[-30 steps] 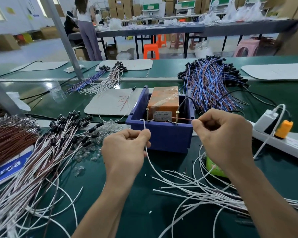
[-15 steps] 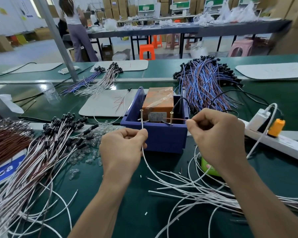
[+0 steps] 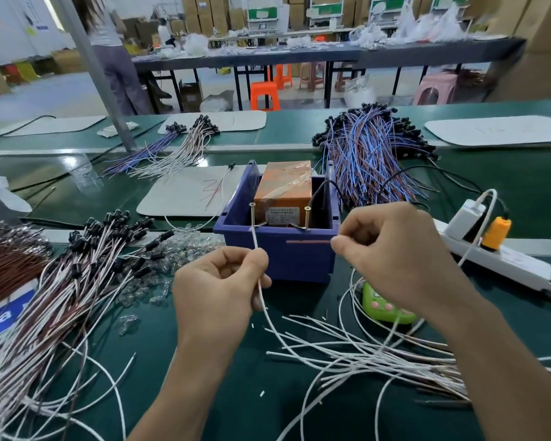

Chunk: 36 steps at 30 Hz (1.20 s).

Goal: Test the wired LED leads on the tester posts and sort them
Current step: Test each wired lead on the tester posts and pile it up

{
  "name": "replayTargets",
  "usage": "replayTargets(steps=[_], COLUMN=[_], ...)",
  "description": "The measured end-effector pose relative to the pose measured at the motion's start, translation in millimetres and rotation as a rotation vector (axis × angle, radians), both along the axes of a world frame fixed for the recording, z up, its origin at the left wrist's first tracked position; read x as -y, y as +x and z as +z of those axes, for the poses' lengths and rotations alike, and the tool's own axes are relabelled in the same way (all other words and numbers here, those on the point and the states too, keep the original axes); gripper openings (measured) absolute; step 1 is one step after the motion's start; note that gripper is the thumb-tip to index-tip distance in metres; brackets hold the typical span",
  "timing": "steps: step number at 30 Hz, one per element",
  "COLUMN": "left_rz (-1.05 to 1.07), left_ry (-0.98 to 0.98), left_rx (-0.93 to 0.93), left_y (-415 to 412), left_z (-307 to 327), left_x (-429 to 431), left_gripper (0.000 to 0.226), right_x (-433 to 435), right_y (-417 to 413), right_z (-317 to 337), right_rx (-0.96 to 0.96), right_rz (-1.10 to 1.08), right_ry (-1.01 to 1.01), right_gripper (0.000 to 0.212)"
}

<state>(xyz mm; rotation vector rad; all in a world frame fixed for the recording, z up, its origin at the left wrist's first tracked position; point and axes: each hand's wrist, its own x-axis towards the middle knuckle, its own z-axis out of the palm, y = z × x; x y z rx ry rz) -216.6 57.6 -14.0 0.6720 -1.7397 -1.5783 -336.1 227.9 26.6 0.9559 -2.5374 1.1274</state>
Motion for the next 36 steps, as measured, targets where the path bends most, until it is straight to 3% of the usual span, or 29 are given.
replayTargets(steps=[2,5,9,12,15,17,21,24,27,30,32,34,35,36], left_rz=[-0.075,-0.126,-0.123,-0.11,-0.129,-0.13,-0.129,-0.163,-0.1,-0.007,-0.065,-0.177,-0.242,-0.321], left_ry=[0.107,0.181,0.297,0.391,0.396,0.307,0.03,-0.087,-0.468,-0.78,-0.892,-0.971,-0.985,-0.971], left_rx=[-0.054,-0.081,-0.129,-0.174,-0.156,-0.068,0.271,0.513,0.748,0.556,0.36,0.208,0.198,0.217], left_y=[5,5,3,3,2,0,-6,-10,-8,-2,3,3,2,0], left_z=[1,3,2,0,-7,-14,-34,-42,-40,-45,-45,-46,-46,-48], left_x=[-4,-11,-23,-32,-36,-35,-32,-37,-42,-45,-51,-54,-55,-55], left_gripper=[0.023,0.016,0.016,0.017,0.017,0.017,0.026,0.028,0.029,0.062,0.05,0.017,0.013,0.029], right_x=[-11,-34,-73,-99,-121,-135,-156,-158,-158,-157,-155,-156,-158,-158], right_y=[7,26,46,53,58,57,52,50,48,47,46,46,45,45], right_z=[6,0,-7,-5,-11,-16,-31,-49,-70,-90,-98,-101,-102,-102], right_rx=[0.074,0.204,0.367,0.497,0.462,0.415,0.173,-0.072,-0.116,-0.005,0.042,0.063,0.084,0.104], right_rz=[0.048,0.1,0.151,0.218,0.13,0.02,-0.206,-0.308,-0.316,-0.249,-0.237,-0.256,-0.274,-0.292], right_ry=[0.197,0.369,0.586,0.68,0.691,0.659,0.751,0.688,0.554,0.391,0.267,0.171,0.128,0.092], right_gripper=[0.018,0.021,0.058,0.051,0.024,0.01,0.031,0.029,0.021,0.034,0.038,0.037,0.036,0.036])
